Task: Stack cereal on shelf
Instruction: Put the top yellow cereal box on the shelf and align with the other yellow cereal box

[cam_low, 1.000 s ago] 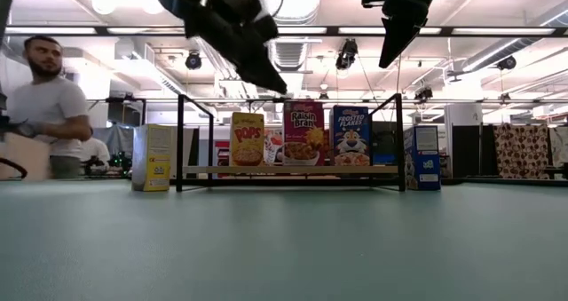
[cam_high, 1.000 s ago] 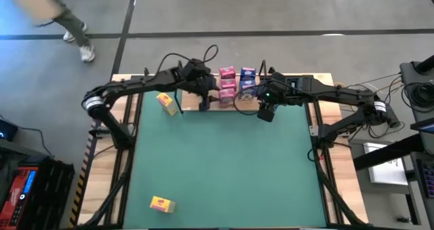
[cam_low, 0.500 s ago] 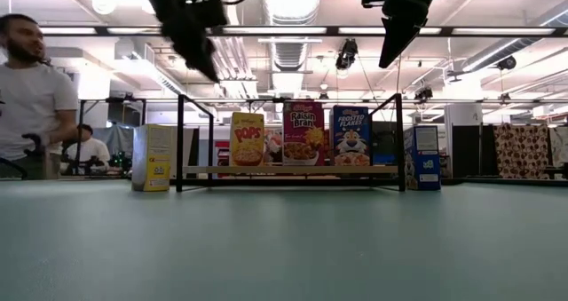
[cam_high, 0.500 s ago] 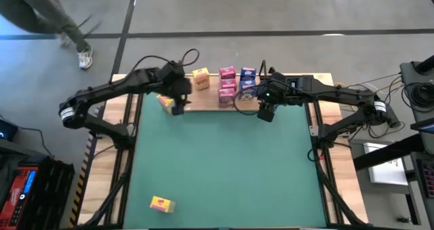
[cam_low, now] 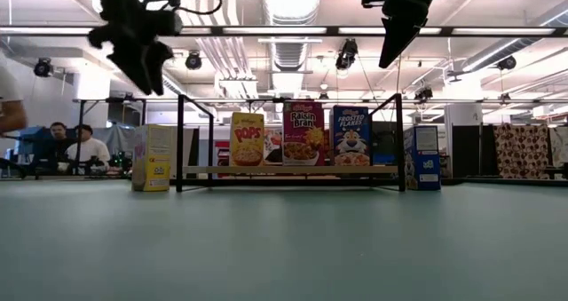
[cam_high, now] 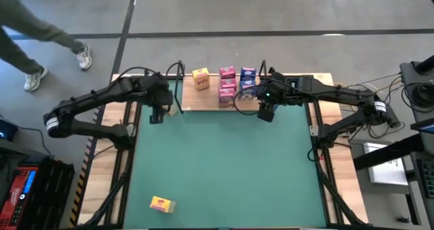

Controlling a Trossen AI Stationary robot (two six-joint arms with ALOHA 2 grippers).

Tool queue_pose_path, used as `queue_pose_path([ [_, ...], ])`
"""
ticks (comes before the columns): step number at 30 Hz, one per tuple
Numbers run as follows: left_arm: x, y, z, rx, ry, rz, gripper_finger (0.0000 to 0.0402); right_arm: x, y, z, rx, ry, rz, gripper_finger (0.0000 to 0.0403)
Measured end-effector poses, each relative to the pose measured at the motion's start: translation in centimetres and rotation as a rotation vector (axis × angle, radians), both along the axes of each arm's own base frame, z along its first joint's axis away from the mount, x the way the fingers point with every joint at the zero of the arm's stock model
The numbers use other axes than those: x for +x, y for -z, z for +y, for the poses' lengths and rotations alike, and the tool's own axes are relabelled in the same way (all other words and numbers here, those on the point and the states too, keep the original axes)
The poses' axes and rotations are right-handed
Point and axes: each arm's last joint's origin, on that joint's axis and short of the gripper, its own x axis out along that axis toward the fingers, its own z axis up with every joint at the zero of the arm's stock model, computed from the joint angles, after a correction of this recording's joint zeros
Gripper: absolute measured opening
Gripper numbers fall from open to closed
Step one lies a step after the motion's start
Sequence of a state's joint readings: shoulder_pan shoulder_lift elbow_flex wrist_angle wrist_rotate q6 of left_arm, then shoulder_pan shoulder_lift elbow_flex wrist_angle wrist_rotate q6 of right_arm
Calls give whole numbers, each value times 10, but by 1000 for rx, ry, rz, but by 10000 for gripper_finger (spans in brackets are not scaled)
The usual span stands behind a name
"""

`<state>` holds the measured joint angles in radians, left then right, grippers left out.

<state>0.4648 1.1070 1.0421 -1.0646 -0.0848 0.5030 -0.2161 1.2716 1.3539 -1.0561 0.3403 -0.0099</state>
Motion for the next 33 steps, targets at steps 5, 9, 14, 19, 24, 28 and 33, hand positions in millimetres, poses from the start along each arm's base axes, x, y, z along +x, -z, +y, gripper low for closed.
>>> queue_pose_path([
  [5, -3, 11, 3, 139, 67, 53, 208, 0, 0, 0, 0, 0, 0, 244],
  [9, -3, 22, 12, 172, 74, 98, 225, 0, 0, 0, 0, 0, 0, 244],
  [14, -2, 28, 23, 179, 89, 135, 244, 0, 0, 0, 0, 0, 0, 244],
  [19, 2, 38, 34, 146, 109, 182, 253, 0, 0, 0, 0, 0, 0, 244],
  [24, 3, 46, 46, 138, 112, 225, 253, 0, 0, 0, 0, 0, 0, 244],
  [28, 2, 52, 55, 105, 91, 225, 254, 0, 0, 0, 0, 0, 0, 244],
  [33, 1, 51, 58, 92, 85, 205, 254, 0, 0, 0, 0, 0, 0, 244],
])
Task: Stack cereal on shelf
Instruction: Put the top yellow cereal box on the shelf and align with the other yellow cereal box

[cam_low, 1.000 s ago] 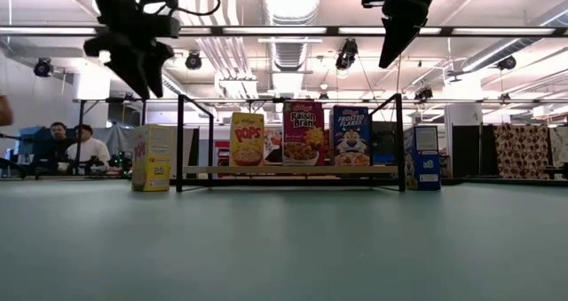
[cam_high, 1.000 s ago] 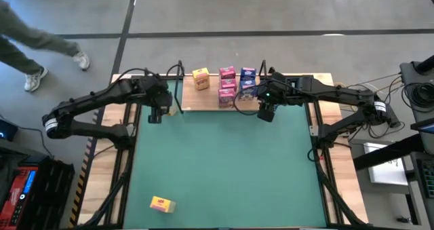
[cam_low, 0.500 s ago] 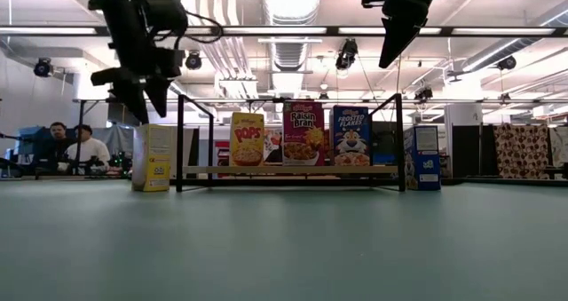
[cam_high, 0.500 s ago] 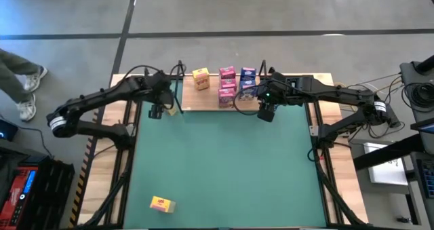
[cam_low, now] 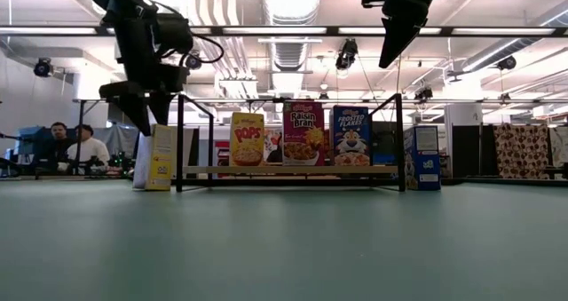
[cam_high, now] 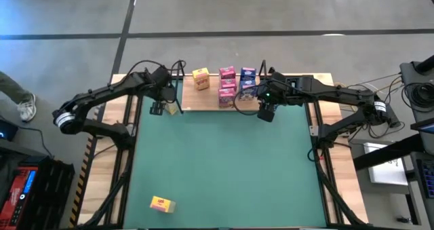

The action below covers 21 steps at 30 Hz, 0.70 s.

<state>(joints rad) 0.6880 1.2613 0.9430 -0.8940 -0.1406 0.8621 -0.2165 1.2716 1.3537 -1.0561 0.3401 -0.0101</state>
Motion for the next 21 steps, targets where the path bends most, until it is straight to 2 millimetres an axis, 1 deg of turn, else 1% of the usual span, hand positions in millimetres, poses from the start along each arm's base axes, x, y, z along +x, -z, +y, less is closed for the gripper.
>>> queue_pose_path([
  [4, -4, -7, -4, 19, 0, -31, 254, 0, 0, 0, 0, 1, -1, 244],
  [9, -5, -14, -4, 44, -22, -74, 256, 0, 0, 0, 0, 0, -1, 244],
  [13, -2, -12, -1, 43, -24, -86, 268, 0, 0, 0, 0, 1, -1, 244],
  [21, 4, -5, 4, 13, -53, -96, 308, 0, 0, 0, 1, 1, -1, 244],
])
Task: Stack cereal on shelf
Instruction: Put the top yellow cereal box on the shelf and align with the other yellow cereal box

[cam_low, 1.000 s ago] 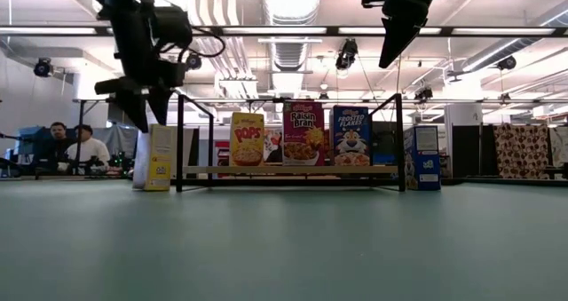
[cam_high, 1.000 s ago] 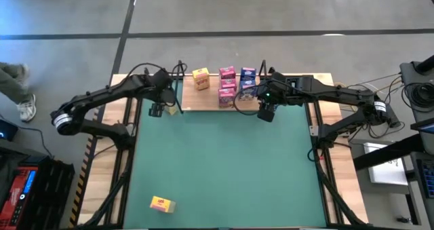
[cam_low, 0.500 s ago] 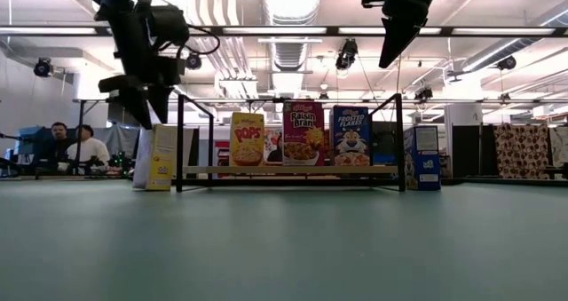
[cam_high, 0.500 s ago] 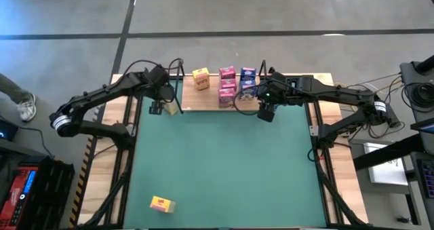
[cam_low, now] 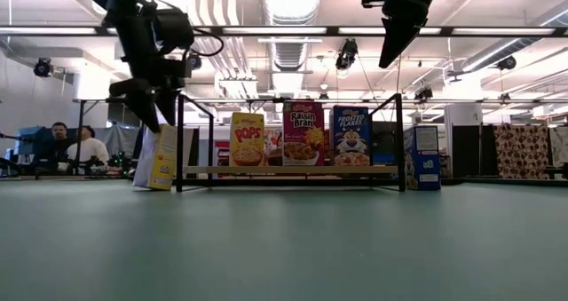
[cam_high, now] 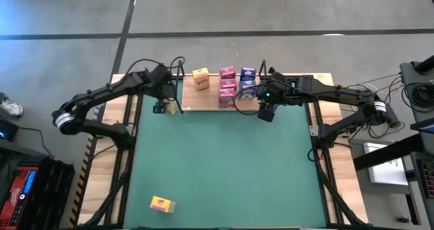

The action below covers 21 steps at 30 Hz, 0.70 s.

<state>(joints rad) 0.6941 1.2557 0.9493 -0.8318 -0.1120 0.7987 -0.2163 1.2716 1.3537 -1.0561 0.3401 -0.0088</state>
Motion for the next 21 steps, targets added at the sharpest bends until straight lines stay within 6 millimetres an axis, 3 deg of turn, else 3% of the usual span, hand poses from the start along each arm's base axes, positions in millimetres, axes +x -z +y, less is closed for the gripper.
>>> queue_pose_path([
  [12, 7, 14, 8, -43, -61, 20, 328, 0, 0, 0, -1, -1, 0, 244],
  [21, -1, 8, -3, -155, -176, -40, 328, 0, 0, 0, -1, -1, 0, 244],
])
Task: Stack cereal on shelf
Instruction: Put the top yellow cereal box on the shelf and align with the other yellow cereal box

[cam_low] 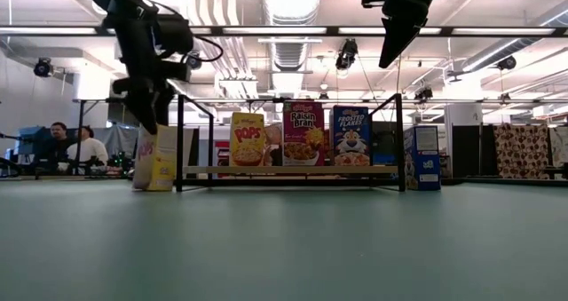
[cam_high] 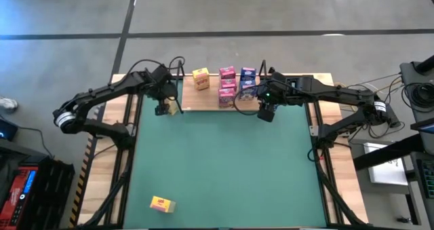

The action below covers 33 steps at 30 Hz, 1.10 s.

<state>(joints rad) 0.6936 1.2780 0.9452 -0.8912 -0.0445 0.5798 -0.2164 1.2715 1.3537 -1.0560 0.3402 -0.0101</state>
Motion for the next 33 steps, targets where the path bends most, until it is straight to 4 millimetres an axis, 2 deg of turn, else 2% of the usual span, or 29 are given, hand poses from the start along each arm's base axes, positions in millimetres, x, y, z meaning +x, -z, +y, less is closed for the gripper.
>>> queue_pose_path([
  [6, -2, -4, -6, -1, -4, -18, 328, 0, 0, 0, 0, 0, 0, 244],
  [13, -4, -10, -7, 93, 184, 9, 328, 0, 0, 0, 0, 1, -1, 244],
  [21, -2, -11, -6, 133, 256, 25, 328, 0, 0, 0, 1, 1, -1, 244],
  [27, -1, -5, -2, 168, 325, 112, 328, 0, 0, 0, 1, 1, -1, 244],
  [33, 2, 8, 9, 124, 312, 159, 328, 0, 0, 0, 0, 0, 0, 244],
])
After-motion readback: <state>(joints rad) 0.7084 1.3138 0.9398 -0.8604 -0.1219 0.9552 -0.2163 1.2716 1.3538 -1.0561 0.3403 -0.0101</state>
